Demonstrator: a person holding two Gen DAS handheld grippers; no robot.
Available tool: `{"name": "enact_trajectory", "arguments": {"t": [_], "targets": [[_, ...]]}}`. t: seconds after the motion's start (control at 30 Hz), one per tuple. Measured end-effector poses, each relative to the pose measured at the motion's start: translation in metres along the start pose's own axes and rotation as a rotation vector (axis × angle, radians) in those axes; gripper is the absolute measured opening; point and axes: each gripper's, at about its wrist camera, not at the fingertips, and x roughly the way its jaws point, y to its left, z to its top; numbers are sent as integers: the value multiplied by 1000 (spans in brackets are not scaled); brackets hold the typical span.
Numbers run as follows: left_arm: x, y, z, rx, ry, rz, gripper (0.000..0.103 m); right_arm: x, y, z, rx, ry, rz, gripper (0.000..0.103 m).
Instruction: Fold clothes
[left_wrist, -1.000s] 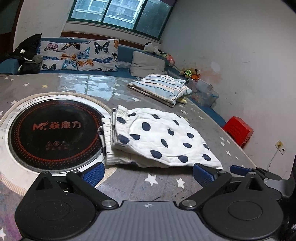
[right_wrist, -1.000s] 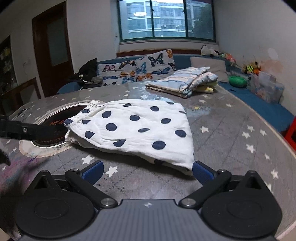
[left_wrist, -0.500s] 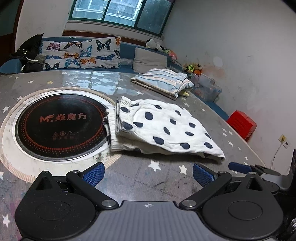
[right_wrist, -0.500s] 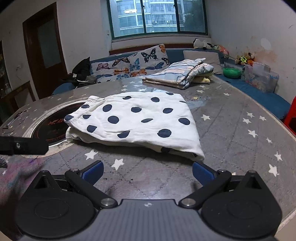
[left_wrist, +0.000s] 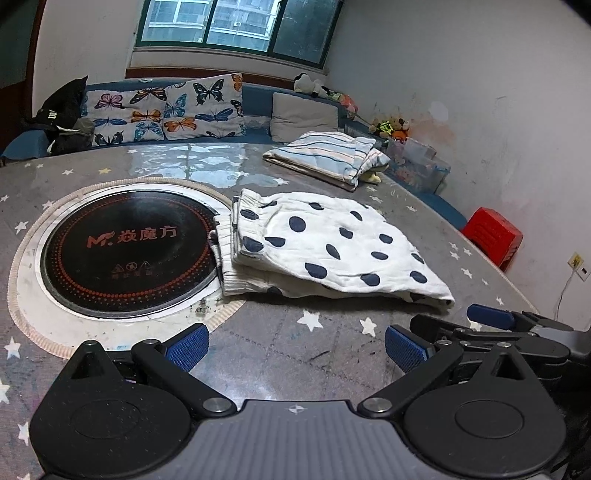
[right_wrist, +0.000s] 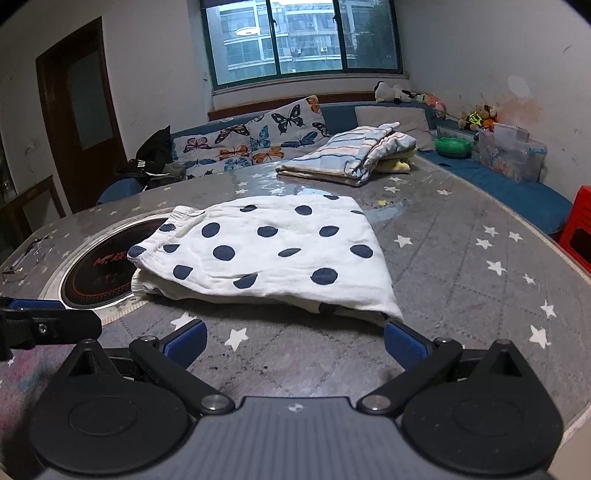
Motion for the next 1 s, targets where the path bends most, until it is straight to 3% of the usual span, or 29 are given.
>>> {"name": "enact_trajectory", "arguments": {"t": [1.0], "targets": [[1, -4, -4, 42, 18, 41, 103, 9, 5, -6, 33, 43, 21, 103]]}}
